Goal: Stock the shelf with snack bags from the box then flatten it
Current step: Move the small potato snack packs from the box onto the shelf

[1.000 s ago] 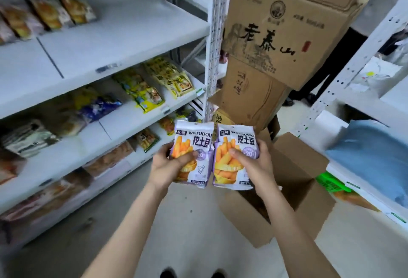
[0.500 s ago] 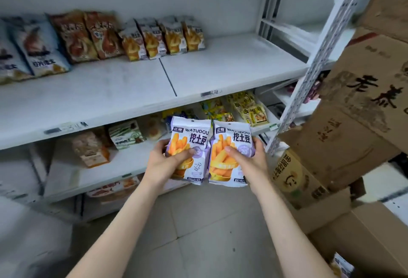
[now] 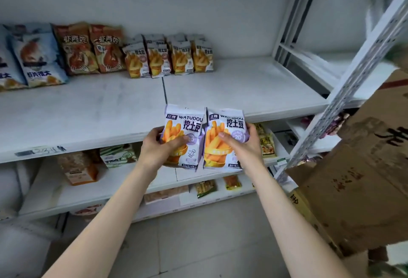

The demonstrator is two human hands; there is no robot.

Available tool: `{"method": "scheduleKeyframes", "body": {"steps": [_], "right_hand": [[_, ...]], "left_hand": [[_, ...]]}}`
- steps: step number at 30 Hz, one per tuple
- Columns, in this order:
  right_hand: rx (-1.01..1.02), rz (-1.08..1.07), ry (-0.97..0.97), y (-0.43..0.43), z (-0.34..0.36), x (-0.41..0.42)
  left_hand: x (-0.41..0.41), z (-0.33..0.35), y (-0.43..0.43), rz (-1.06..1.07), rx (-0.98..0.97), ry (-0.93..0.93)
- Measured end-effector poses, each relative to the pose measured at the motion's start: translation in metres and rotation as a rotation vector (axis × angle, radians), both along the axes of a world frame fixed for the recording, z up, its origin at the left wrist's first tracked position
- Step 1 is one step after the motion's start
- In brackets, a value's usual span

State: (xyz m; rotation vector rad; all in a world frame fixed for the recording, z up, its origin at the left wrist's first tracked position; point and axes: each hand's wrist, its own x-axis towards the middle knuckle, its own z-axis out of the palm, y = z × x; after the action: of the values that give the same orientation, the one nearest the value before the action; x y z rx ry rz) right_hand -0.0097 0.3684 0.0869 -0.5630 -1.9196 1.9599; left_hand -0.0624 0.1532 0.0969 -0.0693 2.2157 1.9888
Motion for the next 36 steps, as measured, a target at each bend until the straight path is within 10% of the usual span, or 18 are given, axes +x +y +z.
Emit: {"method": "scheduleKeyframes", "body": {"steps": [36], "right_hand": [[0.069, 0.09, 0.249, 0.325, -0.037, -0.454]], "left_hand": [[-0.41, -0.048, 0.333, 0.204, -0.074, 0.281]]}}
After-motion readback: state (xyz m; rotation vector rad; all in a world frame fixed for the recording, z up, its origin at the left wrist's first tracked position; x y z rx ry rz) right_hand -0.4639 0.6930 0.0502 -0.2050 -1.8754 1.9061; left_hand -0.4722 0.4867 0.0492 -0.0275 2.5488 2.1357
